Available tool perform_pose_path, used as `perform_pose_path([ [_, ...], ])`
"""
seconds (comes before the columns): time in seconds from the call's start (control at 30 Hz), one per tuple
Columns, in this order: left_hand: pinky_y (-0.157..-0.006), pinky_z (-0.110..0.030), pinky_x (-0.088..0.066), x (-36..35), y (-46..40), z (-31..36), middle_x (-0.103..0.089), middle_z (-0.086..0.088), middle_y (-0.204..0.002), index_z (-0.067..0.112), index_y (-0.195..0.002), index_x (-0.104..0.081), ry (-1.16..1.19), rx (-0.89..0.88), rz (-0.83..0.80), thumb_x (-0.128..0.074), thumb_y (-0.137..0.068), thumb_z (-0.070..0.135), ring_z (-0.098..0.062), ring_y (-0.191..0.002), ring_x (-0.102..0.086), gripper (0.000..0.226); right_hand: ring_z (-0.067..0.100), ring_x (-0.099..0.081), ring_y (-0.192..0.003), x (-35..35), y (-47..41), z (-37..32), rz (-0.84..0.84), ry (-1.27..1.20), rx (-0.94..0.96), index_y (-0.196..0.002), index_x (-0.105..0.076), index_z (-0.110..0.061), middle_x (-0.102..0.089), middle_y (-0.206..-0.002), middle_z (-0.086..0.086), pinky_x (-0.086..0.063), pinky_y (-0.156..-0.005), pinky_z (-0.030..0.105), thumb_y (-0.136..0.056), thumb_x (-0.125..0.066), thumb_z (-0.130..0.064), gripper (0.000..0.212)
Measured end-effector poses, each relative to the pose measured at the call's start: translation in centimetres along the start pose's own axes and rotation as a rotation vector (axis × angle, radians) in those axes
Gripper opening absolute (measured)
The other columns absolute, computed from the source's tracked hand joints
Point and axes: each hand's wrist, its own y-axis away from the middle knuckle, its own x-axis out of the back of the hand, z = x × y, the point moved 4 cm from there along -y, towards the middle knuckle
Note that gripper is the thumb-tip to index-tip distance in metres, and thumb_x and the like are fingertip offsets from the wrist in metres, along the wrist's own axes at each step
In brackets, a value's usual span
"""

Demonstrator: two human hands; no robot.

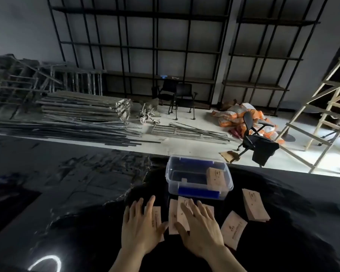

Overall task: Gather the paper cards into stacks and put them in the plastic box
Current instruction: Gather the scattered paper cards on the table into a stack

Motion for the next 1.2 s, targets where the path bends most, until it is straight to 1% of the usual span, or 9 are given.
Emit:
perform_pose_path([
  [0.17,-0.122,-0.051,-0.031,-2.4,0.9,-0.4,-0.055,-0.011,-0.151,0.029,-0.152,-0.041,-0.117,0.053,0.06,-0.036,-0.078,0.082,-0.032,-0.145,-0.045,0.091,0.028,-0.008,-0.162,-2.1,-0.6,1.0,-0.041,0.024,0.007,-0.161,-0.026,-0.033,-0.015,-0.176,-0.003,-0.008,-0.133,0.048,-0.104,-0.033,-0.058,0.063],
  [0.27,-0.123,-0.044,-0.027,-2.3,0.9,-0.1,-0.055,-0.002,-0.148,0.035,-0.145,-0.042,-0.103,0.054,0.069,-0.054,-0.078,0.075,-0.024,-0.142,-0.045,0.079,0.028,-0.013,-0.161,-3.0,-1.1,1.4,-0.04,0.068,0.028,-0.157,-0.036,-0.033,-0.026,-0.171,-0.007,-0.01,-0.132,0.047,-0.105,-0.037,-0.052,0.055],
  [0.47,-0.099,-0.033,-0.049,-0.8,-0.2,-0.8,-0.055,0.008,-0.131,0.038,-0.148,-0.034,0.098,0.121,0.037,-0.077,-0.074,0.052,-0.018,-0.12,-0.059,0.086,0.025,-0.024,-0.157,-3.1,-1.3,1.6,0.001,0.065,0.055,-0.154,-0.043,-0.029,-0.038,-0.163,-0.002,-0.018,-0.131,0.042,-0.104,-0.048,-0.044,0.053],
  [0.53,-0.082,-0.029,-0.052,-0.1,-0.5,-1.3,-0.055,0.009,-0.133,0.039,-0.148,-0.033,0.167,0.13,0.056,-0.075,-0.082,0.03,-0.019,-0.111,-0.066,0.079,0.025,-0.026,-0.156,-2.8,-1.5,1.7,-0.006,0.088,0.047,-0.153,-0.045,-0.029,-0.038,-0.162,0.001,-0.02,-0.131,0.042,-0.103,-0.048,-0.046,0.053],
  [0.6,-0.078,-0.028,-0.053,0.6,-0.7,-1.8,-0.062,0.013,-0.131,0.04,-0.145,-0.038,0.174,0.111,0.063,-0.07,-0.087,0.018,-0.016,-0.108,-0.07,0.07,0.026,-0.031,-0.153,-2.3,-1.8,1.9,-0.016,0.13,0.029,-0.15,-0.049,-0.027,-0.041,-0.159,0.004,-0.023,-0.13,0.042,-0.103,-0.047,-0.051,0.053],
  [0.8,-0.074,-0.027,-0.062,1.1,-1.1,-1.9,-0.071,0.024,-0.096,0.043,-0.109,-0.064,0.292,-0.036,-0.001,-0.065,-0.092,0.025,0.002,-0.084,-0.07,0.025,0.024,-0.048,-0.137,-2.1,-2.0,2.4,0.022,0.185,-0.031,-0.137,-0.061,-0.019,-0.054,-0.146,0.004,-0.037,-0.121,0.038,-0.099,-0.046,-0.063,0.06],
  [0.93,-0.073,-0.024,-0.061,1.4,-1.3,-0.7,-0.071,0.026,-0.092,0.042,-0.103,-0.067,0.366,-0.093,0.046,-0.063,-0.091,0.023,0.006,-0.083,-0.069,0.023,0.017,-0.05,-0.132,-1.3,-2.2,3.0,0.137,-0.01,-0.001,-0.136,-0.057,-0.026,-0.052,-0.141,-0.004,-0.042,-0.115,0.035,-0.093,-0.054,-0.068,0.06],
  [1.07,-0.073,-0.02,-0.058,2.0,-2.2,0.6,-0.074,0.026,-0.09,0.041,-0.1,-0.069,0.439,-0.136,0.016,-0.062,-0.085,0.016,0.006,-0.084,-0.069,0.03,0.009,-0.044,-0.14,-0.1,-2.7,3.0,0.204,-0.258,0.117,-0.153,-0.042,-0.035,-0.049,-0.154,-0.015,-0.046,-0.114,0.035,-0.093,-0.069,-0.051,0.068],
  [1.2,-0.077,-0.023,-0.059,1.8,-2.9,3.5,-0.076,0.024,-0.09,0.04,-0.101,-0.071,0.563,-0.212,-0.09,-0.065,-0.086,0.015,0.005,-0.085,-0.071,0.03,0.001,-0.067,-0.107,0.4,-3.0,3.4,0.292,-0.457,0.129,-0.13,-0.058,-0.042,-0.071,-0.123,-0.019,-0.06,-0.09,0.031,-0.095,-0.071,-0.025,0.041],
])
